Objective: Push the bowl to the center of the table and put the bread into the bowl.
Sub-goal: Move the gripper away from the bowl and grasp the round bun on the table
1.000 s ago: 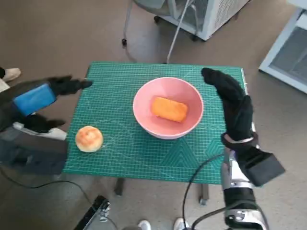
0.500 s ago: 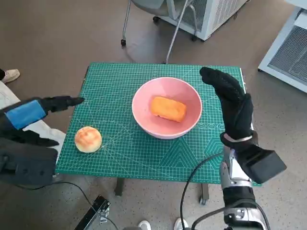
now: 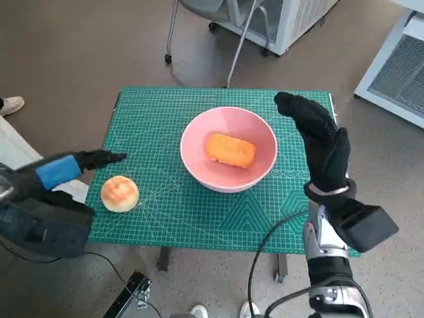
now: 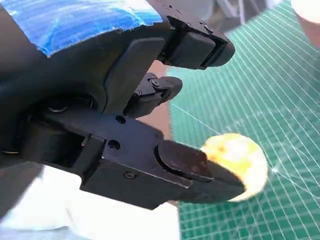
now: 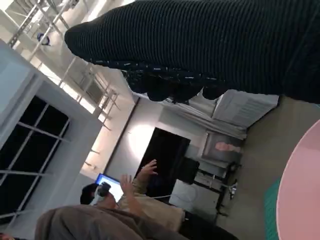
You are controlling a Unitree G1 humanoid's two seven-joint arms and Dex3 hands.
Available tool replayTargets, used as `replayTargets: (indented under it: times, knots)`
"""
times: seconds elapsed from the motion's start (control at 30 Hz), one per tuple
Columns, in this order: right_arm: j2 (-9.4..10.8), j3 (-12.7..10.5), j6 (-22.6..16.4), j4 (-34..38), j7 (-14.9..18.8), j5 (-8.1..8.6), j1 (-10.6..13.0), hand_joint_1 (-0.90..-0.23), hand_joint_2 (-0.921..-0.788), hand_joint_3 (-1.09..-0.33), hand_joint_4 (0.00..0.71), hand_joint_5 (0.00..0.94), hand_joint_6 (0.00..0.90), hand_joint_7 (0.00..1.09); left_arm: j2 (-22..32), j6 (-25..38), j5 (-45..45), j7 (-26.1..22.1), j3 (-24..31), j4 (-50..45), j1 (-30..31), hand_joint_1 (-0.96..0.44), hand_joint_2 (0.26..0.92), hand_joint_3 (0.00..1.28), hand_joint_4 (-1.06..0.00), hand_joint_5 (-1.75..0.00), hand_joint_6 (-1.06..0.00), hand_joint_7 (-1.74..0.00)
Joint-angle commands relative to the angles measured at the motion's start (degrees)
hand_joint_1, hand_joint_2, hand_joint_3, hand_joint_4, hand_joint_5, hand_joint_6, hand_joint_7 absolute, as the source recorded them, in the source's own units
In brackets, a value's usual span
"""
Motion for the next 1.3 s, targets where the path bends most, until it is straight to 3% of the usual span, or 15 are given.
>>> replayTargets:
  times: [0.03,0.3,0.77,1.1,1.2,1.3]
  knots:
    - [-0.49,-0.54,0.77,0.90,0.67,0.41,0.42,-0.422,-0.908,-0.579,0.480,0.000,0.189,0.89,-1.50,-1.37,2.65,2.43,-2.32,2.26,-1.26,-0.35,0.671,0.02,-0.11,0.00,-0.29,0.00]
    - [-0.83,-0.92,0.43,0.59,0.27,-0.14,0.68,-0.415,-0.903,-0.587,0.480,0.000,0.192,0.88,-4.45,-1.03,5.71,3.94,-5.32,4.97,-2.61,-0.33,0.676,0.01,-0.11,0.00,-0.30,0.00]
    - [-1.04,-1.47,0.20,0.82,0.19,-0.20,0.68,-0.402,-0.897,-0.598,0.485,0.003,0.200,0.88,-8.89,-0.04,13.91,7.07,-11.64,11.69,-5.46,-0.14,0.686,0.01,-0.12,0.00,-0.28,0.00]
    - [-1.05,-1.54,0.28,0.37,-0.10,-0.43,0.97,-0.399,-0.888,-0.615,0.489,0.005,0.201,0.87,-11.72,-0.70,19.68,10.63,-16.73,18.70,-8.73,0.08,0.789,0.06,-0.22,-0.03,-0.34,-0.02]
    - [-1.10,-1.62,0.44,0.13,-0.46,-0.67,1.10,-0.400,-0.887,-0.616,0.490,0.005,0.202,0.87,-12.20,-0.72,22.33,11.92,-18.61,20.42,-9.54,0.17,0.873,0.18,-0.33,-0.03,-0.40,-0.02]
    - [-1.13,-1.65,0.82,-0.62,-0.74,-0.76,1.43,-0.399,-0.887,-0.617,0.490,0.005,0.204,0.87,-12.49,-0.95,24.69,13.14,-20.41,22.50,-10.59,0.21,0.902,0.30,-0.42,-0.04,-0.46,-0.03]
